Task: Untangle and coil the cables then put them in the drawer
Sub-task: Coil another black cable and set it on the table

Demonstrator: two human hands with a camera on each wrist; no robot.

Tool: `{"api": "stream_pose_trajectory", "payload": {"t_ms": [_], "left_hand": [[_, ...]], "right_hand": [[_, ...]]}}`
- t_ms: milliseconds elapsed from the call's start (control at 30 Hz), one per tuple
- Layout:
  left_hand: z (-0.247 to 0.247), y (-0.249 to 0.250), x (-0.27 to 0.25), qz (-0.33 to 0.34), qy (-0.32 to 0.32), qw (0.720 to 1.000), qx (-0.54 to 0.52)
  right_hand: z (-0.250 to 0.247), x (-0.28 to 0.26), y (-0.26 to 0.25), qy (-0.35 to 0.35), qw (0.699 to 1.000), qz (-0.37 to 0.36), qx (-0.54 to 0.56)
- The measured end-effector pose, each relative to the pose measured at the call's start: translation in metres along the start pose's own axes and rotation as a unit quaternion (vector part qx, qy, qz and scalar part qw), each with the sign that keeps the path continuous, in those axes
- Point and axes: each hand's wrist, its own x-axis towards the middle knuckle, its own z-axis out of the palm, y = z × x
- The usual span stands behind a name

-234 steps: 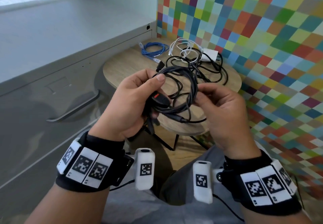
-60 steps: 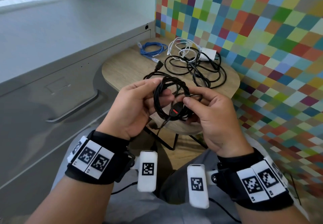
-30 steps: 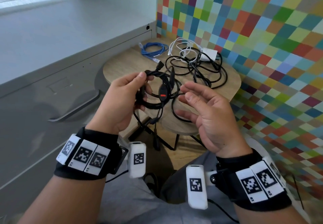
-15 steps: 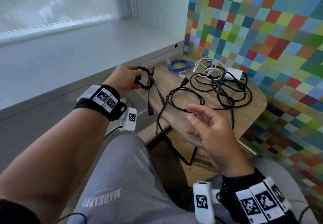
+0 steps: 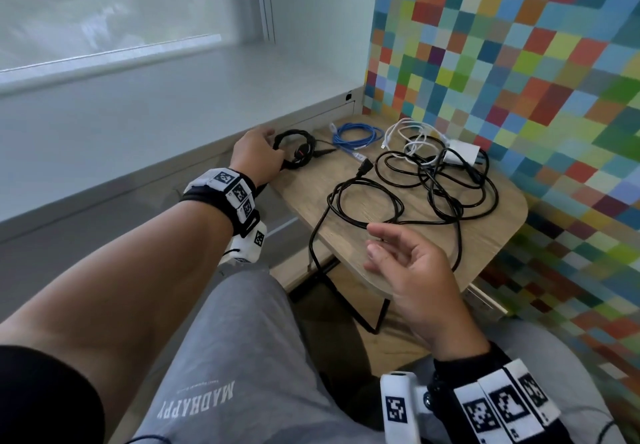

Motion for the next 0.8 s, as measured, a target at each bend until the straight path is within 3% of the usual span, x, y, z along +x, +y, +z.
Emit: {"api": "stream_pose_trajectory", "payload": {"t_ms": [133,333,633,700,800], "left_hand": [[0.0,-0.001,0.0,0.035,-0.023,0.998,0.049],[0.003,0.005,-0.001,0.075,-0.001,0.995,0.071],[0.015,0.008,-0.005,0.101,-0.058,0.959,0.26],[0.013,0.013,-0.011,0.098,-0.048,0.967,0.229],[0.003,0.02,-0.028,0.087,-0.033,0.994,0.058]], "right_hand": [[-0.001,0.0,0.0,-0.002,1.0,0.0,0.002],[-0.001,0.0,0.0,0.001,1.0,0.007,0.023],[-0.001,-0.001,0.0,0.001,1.0,0.002,0.012],[-0.002,-0.001,0.0,0.003,1.0,0.004,0.017],[-0.003,-0.002,-0.002,0.006,0.999,0.001,0.032]]}}
